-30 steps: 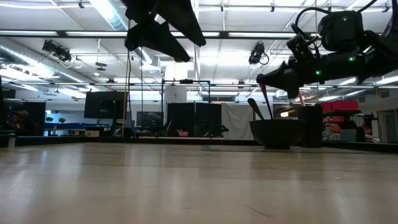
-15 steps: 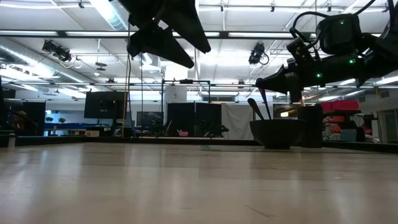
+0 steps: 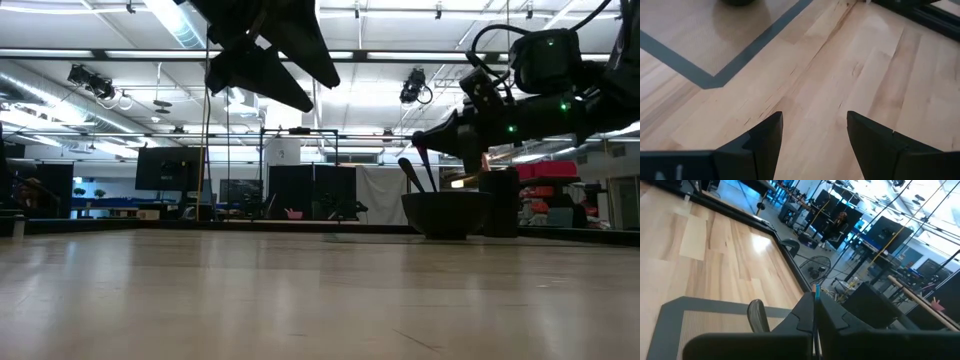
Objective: Pick & Place Utensil
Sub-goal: Put the blue fork into the black bowl on the transparent mat
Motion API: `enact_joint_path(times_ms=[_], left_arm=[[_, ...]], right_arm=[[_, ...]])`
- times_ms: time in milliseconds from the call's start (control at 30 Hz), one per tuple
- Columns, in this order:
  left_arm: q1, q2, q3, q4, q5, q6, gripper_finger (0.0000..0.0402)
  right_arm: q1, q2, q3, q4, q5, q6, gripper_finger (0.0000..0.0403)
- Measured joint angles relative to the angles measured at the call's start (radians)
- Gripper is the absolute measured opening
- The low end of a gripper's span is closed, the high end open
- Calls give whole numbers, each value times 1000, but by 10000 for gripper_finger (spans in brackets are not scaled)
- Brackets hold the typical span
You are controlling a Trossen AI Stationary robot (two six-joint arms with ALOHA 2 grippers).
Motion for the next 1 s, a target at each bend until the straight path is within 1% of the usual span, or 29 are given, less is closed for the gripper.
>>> enact_joint_path(times_ms=[267,667,1000], left_arm=[[0,1,0,3,-2,-3,225],[-8,1,0,12,-4,-8,225],[-17,1,0,12,-23,-6,225]], right_arm=[[0,0,0,-40,0,-25,10],[0,0,0,-57,-4,39,11],[0,-1,0,-71,-8,24,17]])
